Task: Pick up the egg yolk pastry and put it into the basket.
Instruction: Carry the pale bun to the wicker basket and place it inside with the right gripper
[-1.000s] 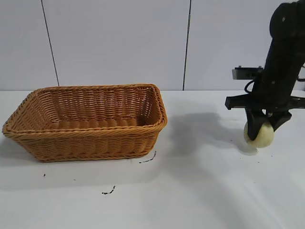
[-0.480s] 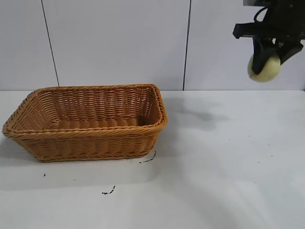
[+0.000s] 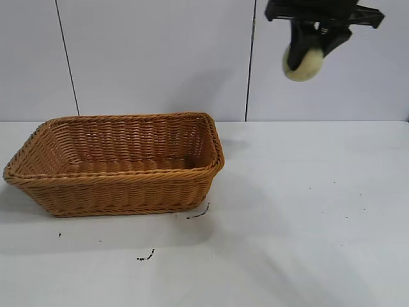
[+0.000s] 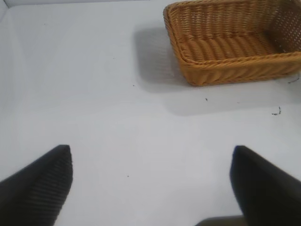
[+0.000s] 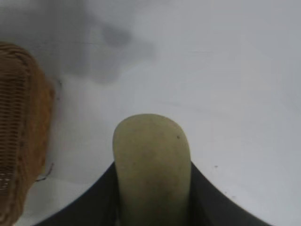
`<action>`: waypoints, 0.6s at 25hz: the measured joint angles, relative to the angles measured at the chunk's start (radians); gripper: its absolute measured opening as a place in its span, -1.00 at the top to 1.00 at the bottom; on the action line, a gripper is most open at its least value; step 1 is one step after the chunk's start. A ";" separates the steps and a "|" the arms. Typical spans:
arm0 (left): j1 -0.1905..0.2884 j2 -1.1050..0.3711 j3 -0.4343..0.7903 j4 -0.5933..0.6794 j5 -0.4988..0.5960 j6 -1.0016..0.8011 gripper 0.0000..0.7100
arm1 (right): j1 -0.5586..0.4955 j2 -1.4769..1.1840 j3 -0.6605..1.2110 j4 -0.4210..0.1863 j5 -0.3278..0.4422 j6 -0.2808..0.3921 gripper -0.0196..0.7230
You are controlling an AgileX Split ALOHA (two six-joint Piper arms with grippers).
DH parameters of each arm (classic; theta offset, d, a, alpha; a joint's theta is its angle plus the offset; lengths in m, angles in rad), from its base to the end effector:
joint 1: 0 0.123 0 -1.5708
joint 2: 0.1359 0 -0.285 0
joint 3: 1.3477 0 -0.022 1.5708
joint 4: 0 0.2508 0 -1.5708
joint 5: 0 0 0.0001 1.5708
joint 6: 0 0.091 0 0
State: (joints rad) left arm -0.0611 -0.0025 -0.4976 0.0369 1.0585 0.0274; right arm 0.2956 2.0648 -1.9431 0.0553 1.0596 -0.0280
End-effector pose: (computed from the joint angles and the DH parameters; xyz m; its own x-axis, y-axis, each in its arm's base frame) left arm -0.0047 0.0032 0.2768 -0.4509 0.0731 -0.8896 0.0530 0.9971 0.0551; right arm 0.4397 0.1385 0.2859 -0.8494 -0.2596 -0.4595 -0.3129 0.9488 0.0424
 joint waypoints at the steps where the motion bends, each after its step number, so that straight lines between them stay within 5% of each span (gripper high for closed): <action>1: 0.000 0.000 0.000 0.000 0.000 0.000 -0.95 | 0.032 0.015 -0.019 0.000 0.000 0.000 0.35; 9: 0.000 0.000 0.000 0.000 0.000 0.000 -0.95 | 0.263 0.164 -0.179 0.000 -0.032 0.000 0.35; 15: 0.000 0.000 0.000 0.000 0.000 0.000 -0.95 | 0.375 0.288 -0.211 0.002 -0.143 0.010 0.35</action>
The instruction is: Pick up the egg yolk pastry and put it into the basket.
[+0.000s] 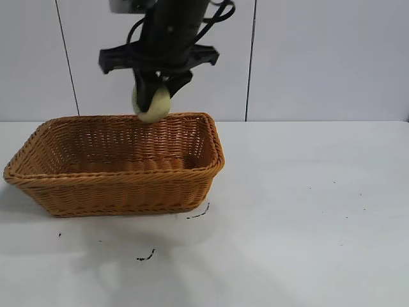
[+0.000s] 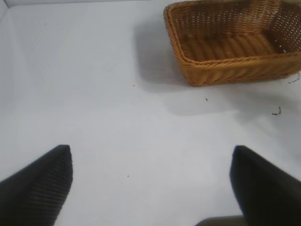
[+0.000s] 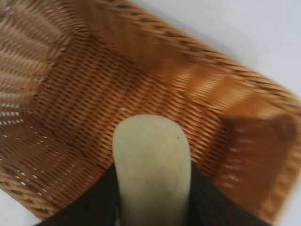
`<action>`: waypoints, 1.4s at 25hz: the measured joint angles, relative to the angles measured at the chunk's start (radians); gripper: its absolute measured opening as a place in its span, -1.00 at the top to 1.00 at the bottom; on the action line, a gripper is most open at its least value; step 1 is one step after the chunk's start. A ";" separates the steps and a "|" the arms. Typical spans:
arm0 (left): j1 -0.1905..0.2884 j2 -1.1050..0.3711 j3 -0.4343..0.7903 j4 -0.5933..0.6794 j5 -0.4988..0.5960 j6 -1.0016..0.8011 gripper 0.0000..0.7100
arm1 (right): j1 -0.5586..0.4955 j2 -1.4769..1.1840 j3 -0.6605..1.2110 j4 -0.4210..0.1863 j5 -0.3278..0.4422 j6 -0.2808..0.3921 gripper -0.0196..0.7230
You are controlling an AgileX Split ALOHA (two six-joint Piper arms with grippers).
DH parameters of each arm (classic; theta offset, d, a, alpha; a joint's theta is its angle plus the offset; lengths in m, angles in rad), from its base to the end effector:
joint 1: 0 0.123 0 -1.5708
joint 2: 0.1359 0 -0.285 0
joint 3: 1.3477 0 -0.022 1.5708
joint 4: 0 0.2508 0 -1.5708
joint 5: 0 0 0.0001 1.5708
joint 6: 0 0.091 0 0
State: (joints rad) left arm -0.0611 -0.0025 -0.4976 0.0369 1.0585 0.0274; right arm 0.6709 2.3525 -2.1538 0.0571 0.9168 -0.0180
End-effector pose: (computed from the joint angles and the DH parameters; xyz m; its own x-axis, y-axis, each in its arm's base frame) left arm -0.0047 0.0032 0.2768 -0.4509 0.0731 -0.8896 0.0530 0.9971 0.0551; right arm 0.4086 0.3296 0.2123 -0.6811 -0.5192 -0.5162 -0.6281 0.7767 0.0474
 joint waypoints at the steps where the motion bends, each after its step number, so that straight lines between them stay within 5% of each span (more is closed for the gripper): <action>1: 0.000 0.000 0.000 0.000 0.000 0.000 -0.95 | 0.011 0.022 0.000 0.001 -0.035 0.008 0.35; 5: 0.000 0.000 0.000 0.000 0.000 0.000 -0.95 | 0.027 0.102 0.000 0.005 -0.151 0.018 0.35; 10: 0.000 0.000 0.000 0.000 0.000 0.000 -0.95 | 0.026 0.155 0.000 0.001 -0.165 0.018 0.24; 16: 0.000 0.000 0.000 0.000 0.000 0.000 -0.95 | 0.026 0.135 0.000 0.000 -0.161 0.018 -0.63; 18: 0.000 0.000 0.000 0.000 0.000 0.000 -0.95 | 0.026 0.113 0.000 -0.008 -0.143 0.034 -0.72; 26: 0.000 0.000 0.000 0.000 0.000 0.000 -0.95 | -0.005 -0.059 -0.002 -0.078 0.016 0.063 -0.76; 35: 0.000 0.000 0.000 0.000 0.000 0.000 -0.95 | -0.273 -0.087 -0.005 -0.097 0.106 0.064 -0.76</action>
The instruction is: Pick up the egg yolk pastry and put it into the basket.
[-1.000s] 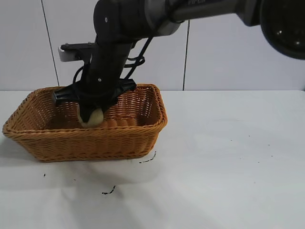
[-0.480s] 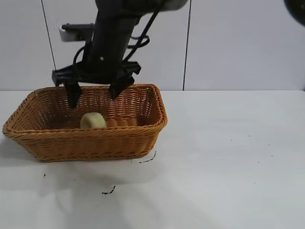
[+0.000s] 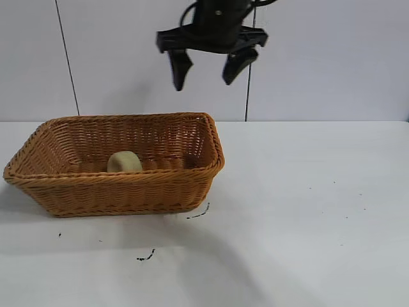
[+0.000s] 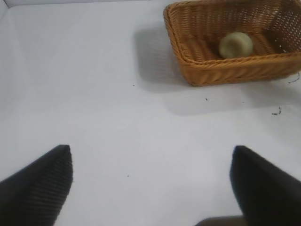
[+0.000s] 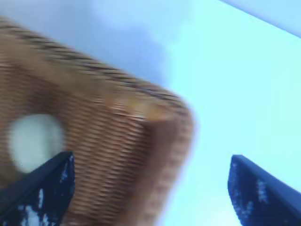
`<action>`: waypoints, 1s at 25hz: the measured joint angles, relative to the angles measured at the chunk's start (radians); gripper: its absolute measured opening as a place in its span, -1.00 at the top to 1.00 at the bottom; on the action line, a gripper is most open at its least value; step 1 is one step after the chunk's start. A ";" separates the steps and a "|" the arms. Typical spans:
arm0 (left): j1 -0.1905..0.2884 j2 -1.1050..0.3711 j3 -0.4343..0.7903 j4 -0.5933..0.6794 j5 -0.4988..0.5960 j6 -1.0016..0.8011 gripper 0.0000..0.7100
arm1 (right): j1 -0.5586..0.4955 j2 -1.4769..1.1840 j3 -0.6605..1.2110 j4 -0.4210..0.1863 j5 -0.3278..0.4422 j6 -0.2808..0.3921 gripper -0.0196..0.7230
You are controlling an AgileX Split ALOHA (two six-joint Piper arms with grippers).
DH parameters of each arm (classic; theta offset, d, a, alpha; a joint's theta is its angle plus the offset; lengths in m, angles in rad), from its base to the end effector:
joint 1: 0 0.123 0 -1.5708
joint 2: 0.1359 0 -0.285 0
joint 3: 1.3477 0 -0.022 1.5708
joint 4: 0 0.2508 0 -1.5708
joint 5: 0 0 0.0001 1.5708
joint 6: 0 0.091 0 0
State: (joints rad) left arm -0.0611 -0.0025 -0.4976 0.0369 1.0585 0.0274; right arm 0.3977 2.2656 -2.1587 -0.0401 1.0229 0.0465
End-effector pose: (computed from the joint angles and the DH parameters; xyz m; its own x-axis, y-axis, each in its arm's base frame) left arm -0.0047 0.0032 0.2768 -0.4509 0.0731 -0.8896 0.0530 0.9971 0.0551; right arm 0.4690 0.1936 0.2537 -0.8054 -0.3106 -0.5049 -0.3507 0.9364 -0.0166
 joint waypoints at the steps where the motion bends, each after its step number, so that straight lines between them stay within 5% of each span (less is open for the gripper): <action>1: 0.000 0.000 0.000 0.000 0.000 0.000 -0.95 | -0.039 0.000 0.000 0.000 0.002 0.000 -0.76; 10: 0.000 0.000 0.000 0.000 0.000 0.000 -0.95 | -0.293 0.000 0.000 -0.004 0.138 0.001 -0.76; 19: 0.000 0.000 0.000 0.000 0.000 0.000 -0.95 | -0.380 -0.033 0.029 -0.004 0.183 -0.003 -0.76; 25: 0.000 0.000 0.000 0.000 0.000 0.000 -0.95 | -0.380 -0.231 0.281 0.023 0.181 -0.003 -0.76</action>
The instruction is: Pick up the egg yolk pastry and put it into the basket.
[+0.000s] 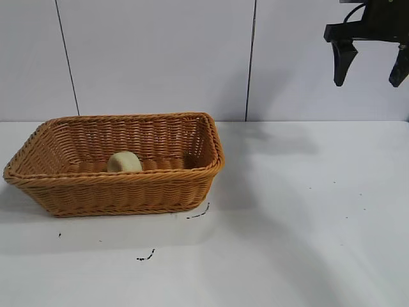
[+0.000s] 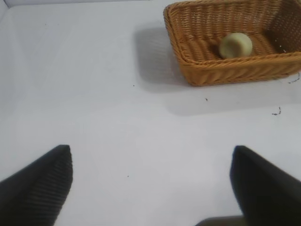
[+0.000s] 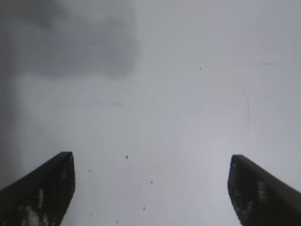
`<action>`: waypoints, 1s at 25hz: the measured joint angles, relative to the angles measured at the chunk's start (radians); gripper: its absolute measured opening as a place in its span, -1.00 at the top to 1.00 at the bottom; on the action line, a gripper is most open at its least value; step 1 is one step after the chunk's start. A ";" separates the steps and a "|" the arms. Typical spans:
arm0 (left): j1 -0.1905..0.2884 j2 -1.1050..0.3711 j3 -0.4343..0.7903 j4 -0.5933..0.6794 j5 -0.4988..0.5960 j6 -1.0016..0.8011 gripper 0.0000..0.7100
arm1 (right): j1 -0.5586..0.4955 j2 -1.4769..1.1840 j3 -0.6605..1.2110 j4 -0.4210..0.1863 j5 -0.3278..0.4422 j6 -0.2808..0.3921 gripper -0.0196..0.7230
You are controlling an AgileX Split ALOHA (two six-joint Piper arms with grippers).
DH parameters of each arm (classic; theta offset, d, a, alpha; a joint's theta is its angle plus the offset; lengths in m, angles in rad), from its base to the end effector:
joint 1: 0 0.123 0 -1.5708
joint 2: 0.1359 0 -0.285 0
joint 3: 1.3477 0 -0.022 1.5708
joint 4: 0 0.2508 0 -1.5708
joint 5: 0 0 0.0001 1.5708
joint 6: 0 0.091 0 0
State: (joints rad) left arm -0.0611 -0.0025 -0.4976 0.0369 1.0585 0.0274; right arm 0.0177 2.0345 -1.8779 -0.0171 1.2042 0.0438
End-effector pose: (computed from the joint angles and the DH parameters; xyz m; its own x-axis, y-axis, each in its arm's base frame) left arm -0.0047 0.0032 0.2768 -0.4509 0.0731 -0.8896 0.0530 0.9971 0.0551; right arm 0.4391 0.0063 0.2758 -0.9558 0.0207 -0.2933 0.0230 0.9997 -0.0042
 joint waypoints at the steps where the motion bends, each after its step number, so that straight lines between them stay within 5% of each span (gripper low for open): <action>1: 0.000 0.000 0.000 0.000 0.000 0.000 -0.95 | 0.000 -0.039 0.063 0.010 0.000 0.000 -0.76; 18: 0.000 0.000 0.000 0.000 0.000 0.000 -0.95 | 0.000 -0.978 0.965 0.026 0.003 -0.003 -0.76; 25: 0.000 0.000 0.000 0.000 0.000 0.000 -0.95 | 0.000 -1.541 1.279 0.026 -0.181 -0.004 -0.76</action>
State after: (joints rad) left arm -0.0611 -0.0025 -0.4976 0.0369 1.0585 0.0274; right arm 0.0177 0.4939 -0.5986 0.0094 1.0232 0.0396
